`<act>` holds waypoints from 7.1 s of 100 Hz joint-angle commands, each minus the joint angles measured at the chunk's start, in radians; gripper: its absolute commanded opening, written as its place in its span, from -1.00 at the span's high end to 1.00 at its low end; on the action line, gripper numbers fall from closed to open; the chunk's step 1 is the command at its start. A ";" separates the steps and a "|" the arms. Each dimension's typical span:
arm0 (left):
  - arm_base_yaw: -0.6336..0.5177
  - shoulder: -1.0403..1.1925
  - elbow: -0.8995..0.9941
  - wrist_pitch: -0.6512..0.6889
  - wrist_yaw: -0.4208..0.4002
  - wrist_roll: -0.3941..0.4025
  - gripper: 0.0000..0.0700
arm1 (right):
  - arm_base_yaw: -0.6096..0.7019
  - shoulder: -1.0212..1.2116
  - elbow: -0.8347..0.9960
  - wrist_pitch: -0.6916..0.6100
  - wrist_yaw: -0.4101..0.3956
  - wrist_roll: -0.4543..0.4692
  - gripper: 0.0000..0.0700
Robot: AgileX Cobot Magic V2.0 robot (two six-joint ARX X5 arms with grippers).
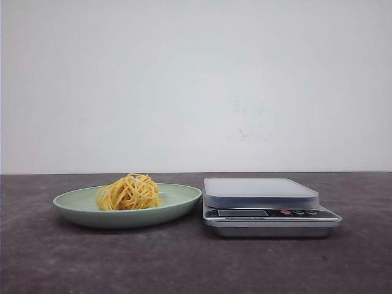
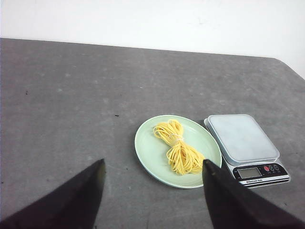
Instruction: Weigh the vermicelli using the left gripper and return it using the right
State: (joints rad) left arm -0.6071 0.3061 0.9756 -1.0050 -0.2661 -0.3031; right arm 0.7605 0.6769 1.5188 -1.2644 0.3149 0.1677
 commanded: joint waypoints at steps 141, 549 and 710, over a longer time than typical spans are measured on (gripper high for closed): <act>-0.008 0.000 -0.016 0.108 0.015 -0.001 0.97 | 0.010 -0.249 -0.453 0.375 -0.079 0.014 0.98; 0.577 -0.298 -0.962 0.815 0.266 0.307 0.97 | -0.798 -0.653 -1.456 1.212 -0.288 -0.101 0.98; 0.577 -0.298 -0.962 0.815 0.266 0.307 0.97 | -0.738 -0.673 -1.506 1.115 -0.315 -0.195 0.98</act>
State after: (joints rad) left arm -0.0292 0.0071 0.0315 -0.1837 -0.0006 -0.0105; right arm 0.0242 0.0044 0.0151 -0.1642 -0.0013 -0.0223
